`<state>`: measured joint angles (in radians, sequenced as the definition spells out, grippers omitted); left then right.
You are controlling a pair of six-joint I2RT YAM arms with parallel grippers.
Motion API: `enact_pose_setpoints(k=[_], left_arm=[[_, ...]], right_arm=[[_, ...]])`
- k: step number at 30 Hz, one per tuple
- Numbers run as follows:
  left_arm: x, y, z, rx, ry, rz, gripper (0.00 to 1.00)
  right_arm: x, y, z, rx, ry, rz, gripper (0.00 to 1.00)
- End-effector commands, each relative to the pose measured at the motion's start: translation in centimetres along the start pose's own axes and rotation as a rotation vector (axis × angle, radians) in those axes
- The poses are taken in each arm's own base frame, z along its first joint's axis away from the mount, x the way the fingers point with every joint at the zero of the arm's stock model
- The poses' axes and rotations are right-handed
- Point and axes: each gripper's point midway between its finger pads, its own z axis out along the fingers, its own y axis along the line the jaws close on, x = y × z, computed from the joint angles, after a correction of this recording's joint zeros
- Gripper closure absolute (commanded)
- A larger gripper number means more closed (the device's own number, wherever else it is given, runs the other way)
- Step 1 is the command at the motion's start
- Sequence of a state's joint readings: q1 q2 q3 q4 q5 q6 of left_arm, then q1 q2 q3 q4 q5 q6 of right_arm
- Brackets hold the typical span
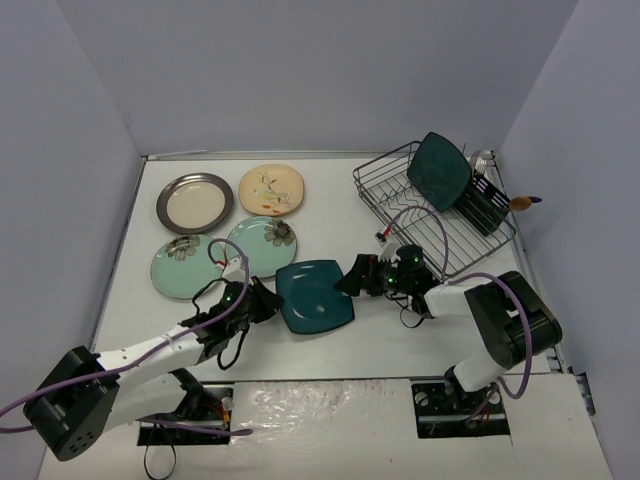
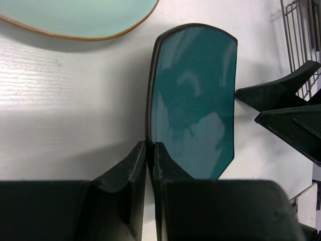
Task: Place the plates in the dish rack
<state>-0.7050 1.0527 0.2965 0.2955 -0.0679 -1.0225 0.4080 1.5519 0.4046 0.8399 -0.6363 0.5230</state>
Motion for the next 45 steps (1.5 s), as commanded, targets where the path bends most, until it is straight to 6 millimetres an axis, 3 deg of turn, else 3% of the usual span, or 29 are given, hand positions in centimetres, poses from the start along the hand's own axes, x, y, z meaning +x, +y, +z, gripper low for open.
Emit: enact_pose_setpoints(k=[1, 8, 19, 23, 29, 32, 36, 45], left_arm=[[-1.4, -0.4, 0.2, 0.006, -0.058, -0.002, 1.0], [0.2, 1.2, 1.1, -0.034, -0.018, -0.009, 1.0], [2.0, 2.2, 2.8, -0.04, 0.025, -0.028, 1.0], [2.2, 2.6, 2.9, -0.044, 0.023, -0.03, 1.0], [2.0, 2.6, 2.8, -0.045, 0.017, -0.03, 1.0], [2.2, 2.9, 2.7, -0.054, 0.022, -0.031, 1.0], [2.7, 3.4, 2.7, -0.068, 0.035, -0.038, 0.91], [3.5, 4.3, 2.3, -0.097, 0.056, -0.083, 0.46]], right_arm=[[0.5, 0.4, 0.7, -0.039, 0.01, -0.018, 0.02], [1.4, 0.6, 1.0, -0.042, 0.034, -0.027, 0.07], [2.4, 0.1, 1.4, -0.041, 0.066, -0.007, 0.36], [2.9, -0.2, 1.7, -0.04, 0.087, 0.003, 0.52], [3.0, -0.3, 1.8, -0.036, 0.089, 0.007, 0.94], [2.5, -0.1, 1.7, -0.029, 0.075, 0.008, 1.0], [1.7, 0.5, 1.6, -0.035, 0.054, 0.031, 1.0], [-0.7, 1.9, 1.5, -0.038, -0.003, 0.161, 1.0]])
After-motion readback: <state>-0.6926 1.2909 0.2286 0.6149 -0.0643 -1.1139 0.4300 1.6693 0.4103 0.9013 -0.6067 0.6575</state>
